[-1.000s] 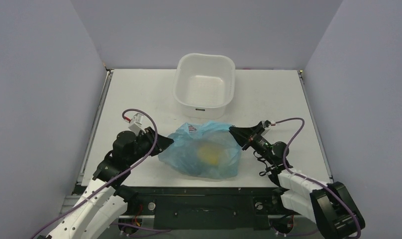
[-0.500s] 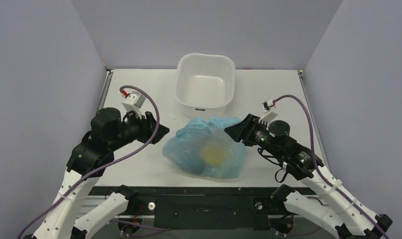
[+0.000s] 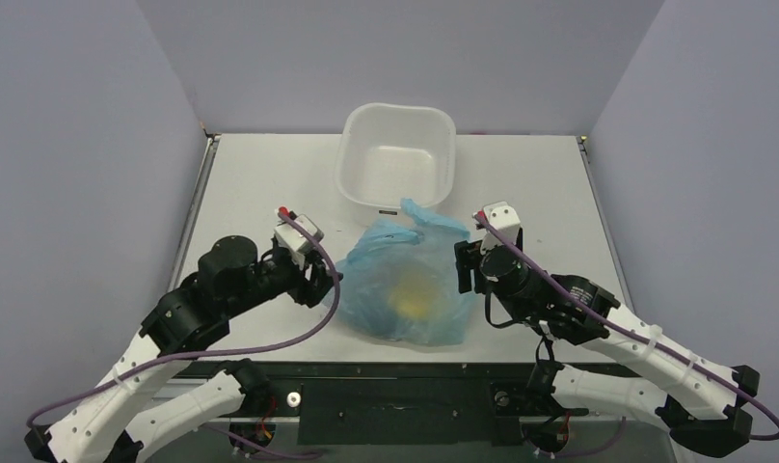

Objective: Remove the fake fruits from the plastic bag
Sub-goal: Untie the plastic bag at the center of the board, then adjust the plastic bag at the center of the board.

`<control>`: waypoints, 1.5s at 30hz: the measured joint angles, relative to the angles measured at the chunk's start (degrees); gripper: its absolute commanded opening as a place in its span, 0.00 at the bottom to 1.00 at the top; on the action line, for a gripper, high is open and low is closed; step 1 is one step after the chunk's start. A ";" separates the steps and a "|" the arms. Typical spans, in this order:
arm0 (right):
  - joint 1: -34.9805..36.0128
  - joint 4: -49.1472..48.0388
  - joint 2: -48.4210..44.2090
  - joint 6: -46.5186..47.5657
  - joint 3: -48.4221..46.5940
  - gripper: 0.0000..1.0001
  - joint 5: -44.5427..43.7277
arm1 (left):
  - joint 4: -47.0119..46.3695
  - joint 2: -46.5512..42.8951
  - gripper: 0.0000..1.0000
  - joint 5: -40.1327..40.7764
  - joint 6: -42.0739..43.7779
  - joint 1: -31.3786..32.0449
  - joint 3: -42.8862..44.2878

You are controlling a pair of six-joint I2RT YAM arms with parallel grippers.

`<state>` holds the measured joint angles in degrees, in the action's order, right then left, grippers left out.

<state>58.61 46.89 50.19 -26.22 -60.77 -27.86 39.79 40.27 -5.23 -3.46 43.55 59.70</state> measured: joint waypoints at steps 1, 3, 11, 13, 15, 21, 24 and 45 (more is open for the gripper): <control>0.00 0.33 0.17 1.49 0.00 0.64 -2.19 | -1.33 1.18 0.53 1.01 1.16 1.33 0.04; -0.02 0.31 0.87 4.46 -0.13 0.64 -5.29 | -3.41 4.42 0.54 3.80 3.21 4.72 0.15; -0.76 -8.66 7.06 20.22 -0.85 0.64 -5.75 | -11.26 20.20 0.55 15.65 13.77 16.65 -0.85; -2.23 -11.72 8.28 23.21 -0.85 0.65 -3.02 | -13.44 21.84 0.55 18.12 15.63 16.76 -1.31; -4.04 -14.23 9.38 25.16 -0.87 0.64 -0.61 | -15.65 22.88 0.54 20.00 16.76 16.76 -1.31; -8.26 -20.26 13.09 28.48 -1.66 0.64 7.32 | -25.18 23.34 0.51 24.48 18.58 16.74 -3.61; -9.53 -22.43 14.38 29.51 -1.73 0.64 11.02 | -28.68 23.34 0.51 25.46 19.30 16.74 -5.20; -12.09 -28.98 23.58 31.74 -5.86 0.00 22.53 | -23.12 13.53 0.56 29.81 8.90 16.46 -4.46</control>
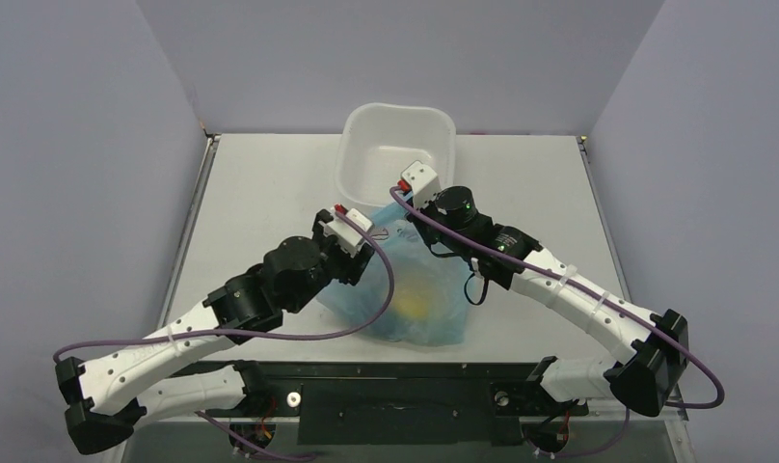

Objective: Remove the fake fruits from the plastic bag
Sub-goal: Adjust the plastic bag at the center of the board.

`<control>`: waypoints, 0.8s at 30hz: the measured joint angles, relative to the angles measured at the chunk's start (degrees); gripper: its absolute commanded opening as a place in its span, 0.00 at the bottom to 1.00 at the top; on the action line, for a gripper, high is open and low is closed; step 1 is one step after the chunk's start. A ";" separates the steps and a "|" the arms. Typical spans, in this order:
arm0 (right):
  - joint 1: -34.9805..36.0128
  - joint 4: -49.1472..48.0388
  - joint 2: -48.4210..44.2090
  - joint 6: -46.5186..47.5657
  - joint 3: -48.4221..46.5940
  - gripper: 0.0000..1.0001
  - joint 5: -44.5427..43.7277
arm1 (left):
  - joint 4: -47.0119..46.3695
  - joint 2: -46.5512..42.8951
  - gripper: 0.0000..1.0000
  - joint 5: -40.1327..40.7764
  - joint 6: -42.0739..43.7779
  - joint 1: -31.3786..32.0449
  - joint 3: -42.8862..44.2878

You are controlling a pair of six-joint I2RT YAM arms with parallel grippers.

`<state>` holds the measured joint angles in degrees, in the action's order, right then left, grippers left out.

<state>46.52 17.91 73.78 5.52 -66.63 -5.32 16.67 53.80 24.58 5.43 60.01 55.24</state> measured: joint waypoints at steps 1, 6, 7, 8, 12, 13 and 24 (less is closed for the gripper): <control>0.00 -0.02 0.00 0.00 0.00 0.00 0.35 | 0.63 -0.52 0.56 -0.13 -0.70 -0.22 0.46; -0.07 -0.50 -0.02 -0.42 0.00 0.00 1.84 | 3.23 0.39 0.59 -2.64 -3.28 -4.70 3.37; -0.11 -0.72 -0.04 -0.63 0.00 0.00 2.21 | 3.52 1.40 0.60 -3.65 -3.45 -6.01 3.98; -0.13 -0.90 -0.09 -0.83 0.00 0.00 2.60 | 3.58 2.60 0.60 -4.92 -3.63 -7.37 4.55; -0.44 -1.40 -0.11 -1.81 0.00 0.00 3.89 | 3.52 7.52 0.60 -9.81 -3.89 -10.67 5.03; -0.48 -1.42 -0.11 -1.92 0.00 0.00 4.26 | 3.37 8.41 0.60 -10.80 -3.89 -10.80 5.03; -0.94 -1.42 -1.64 -3.93 0.00 0.00 6.84 | -1.14 17.42 0.07 -9.79 -5.03 -13.05 7.34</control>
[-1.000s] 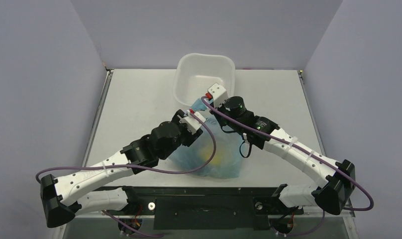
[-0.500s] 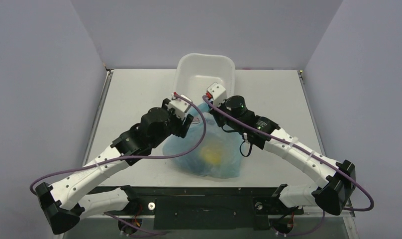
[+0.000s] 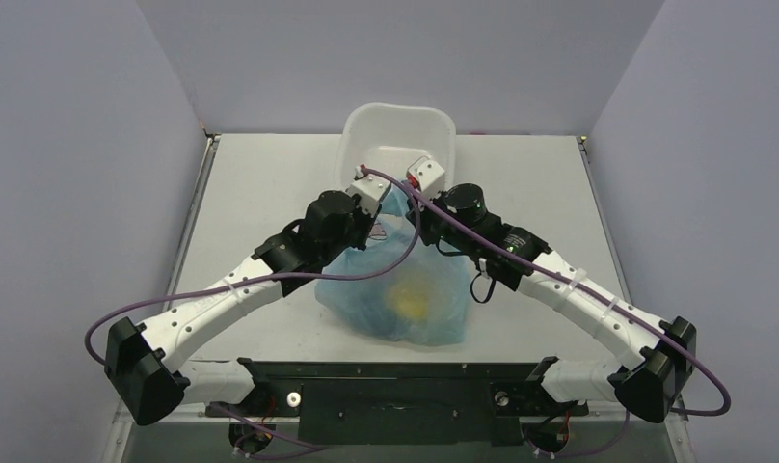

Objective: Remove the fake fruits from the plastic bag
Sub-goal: Adjust the plastic bag at the center of the board.

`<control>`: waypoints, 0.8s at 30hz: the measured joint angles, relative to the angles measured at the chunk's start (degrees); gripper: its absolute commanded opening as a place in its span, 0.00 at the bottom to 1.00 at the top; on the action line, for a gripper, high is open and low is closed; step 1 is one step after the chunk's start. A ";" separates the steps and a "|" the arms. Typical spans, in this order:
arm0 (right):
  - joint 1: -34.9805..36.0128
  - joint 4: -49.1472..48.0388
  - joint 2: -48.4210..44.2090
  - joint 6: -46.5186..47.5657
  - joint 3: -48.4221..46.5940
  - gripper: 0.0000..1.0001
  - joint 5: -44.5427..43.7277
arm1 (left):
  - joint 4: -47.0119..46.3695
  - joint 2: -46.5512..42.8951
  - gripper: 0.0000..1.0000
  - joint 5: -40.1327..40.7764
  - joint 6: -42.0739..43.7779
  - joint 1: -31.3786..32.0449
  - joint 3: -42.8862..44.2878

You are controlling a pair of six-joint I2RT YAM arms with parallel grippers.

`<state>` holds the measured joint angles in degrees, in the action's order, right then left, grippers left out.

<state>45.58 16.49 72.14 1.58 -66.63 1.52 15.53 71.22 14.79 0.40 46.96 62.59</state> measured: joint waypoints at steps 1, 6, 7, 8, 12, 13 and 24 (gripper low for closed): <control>-0.20 -0.02 -0.33 -0.20 0.00 0.00 0.28 | -0.11 0.37 0.03 1.05 0.02 -0.37 0.26; -3.02 0.02 -0.59 -3.04 -1.40 0.00 1.81 | -0.20 0.55 0.00 7.89 -2.75 -3.89 2.75; -4.11 -0.09 -0.59 -4.22 -2.03 0.00 2.25 | -0.20 0.28 0.00 9.55 -4.20 -5.11 3.48; -5.33 -0.24 -0.59 -5.66 -2.78 0.00 2.84 | -0.13 -0.22 0.00 11.02 -5.90 -6.54 4.02; -9.79 -2.32 -0.59 -13.14 -5.35 0.00 4.48 | 1.86 -4.20 0.00 14.73 -16.02 -12.63 5.44; -10.86 -3.28 -0.61 -15.52 -5.90 0.00 4.98 | 2.91 -5.40 0.00 14.99 -19.63 -14.56 6.05; -22.51 -8.83 -5.55 -37.38 -1.97 0.00 14.34 | 7.37 -19.10 0.00 -0.11 -48.57 -30.58 1.42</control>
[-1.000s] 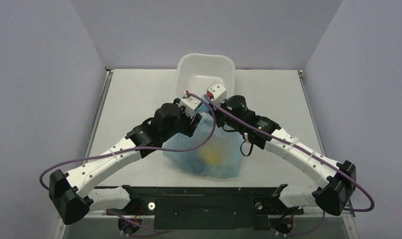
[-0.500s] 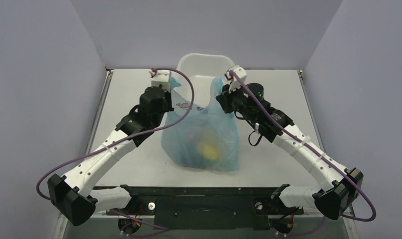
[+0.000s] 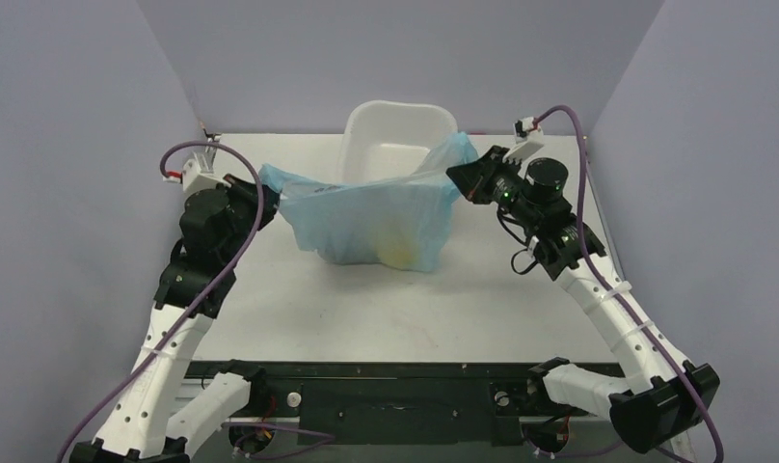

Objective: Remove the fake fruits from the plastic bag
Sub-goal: Adjust the plastic bag at the center of the board.

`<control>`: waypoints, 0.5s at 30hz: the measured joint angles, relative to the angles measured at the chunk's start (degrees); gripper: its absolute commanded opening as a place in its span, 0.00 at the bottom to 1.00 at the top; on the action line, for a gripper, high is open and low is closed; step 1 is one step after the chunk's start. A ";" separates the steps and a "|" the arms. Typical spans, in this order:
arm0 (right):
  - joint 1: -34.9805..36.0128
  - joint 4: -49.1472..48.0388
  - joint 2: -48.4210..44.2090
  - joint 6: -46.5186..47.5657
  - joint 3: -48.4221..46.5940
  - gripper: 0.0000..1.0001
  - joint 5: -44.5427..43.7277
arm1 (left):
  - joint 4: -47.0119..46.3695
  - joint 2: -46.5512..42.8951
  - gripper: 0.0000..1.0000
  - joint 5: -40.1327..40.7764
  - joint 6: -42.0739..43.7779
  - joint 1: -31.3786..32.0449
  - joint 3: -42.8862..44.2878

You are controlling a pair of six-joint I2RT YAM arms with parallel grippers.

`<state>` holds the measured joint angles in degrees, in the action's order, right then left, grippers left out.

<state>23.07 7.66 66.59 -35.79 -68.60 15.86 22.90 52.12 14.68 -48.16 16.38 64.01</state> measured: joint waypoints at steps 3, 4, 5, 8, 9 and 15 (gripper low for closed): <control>-0.13 1.07 -5.55 -1.42 8.22 0.00 0.96 | -1.09 -5.57 0.00 -8.15 -4.35 -1.31 -8.81; 0.20 1.49 -7.32 -1.40 10.82 0.03 0.68 | -1.44 -7.50 0.00 -10.62 -5.75 -1.62 -12.20; 0.87 2.49 -9.33 -1.29 13.46 0.06 -0.09 | -1.60 -9.22 0.00 -12.92 -6.99 -1.84 -15.26; 4.31 6.29 -14.95 -0.72 19.54 0.28 -3.41 | -1.25 -14.12 0.00 -18.03 -9.64 -2.03 -22.23; 5.92 7.61 -16.90 -0.50 21.16 0.36 -4.48 | -0.96 -15.80 0.00 -19.41 -10.16 -2.14 -23.82; 14.86 17.53 -23.17 0.55 22.75 0.69 -10.38 | -0.83 -20.81 0.00 -26.08 -11.37 -2.29 -26.40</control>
<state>37.93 25.19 43.42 -35.24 -45.84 5.48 22.06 31.31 -11.40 -59.53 14.09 37.60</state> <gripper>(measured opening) 0.529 0.003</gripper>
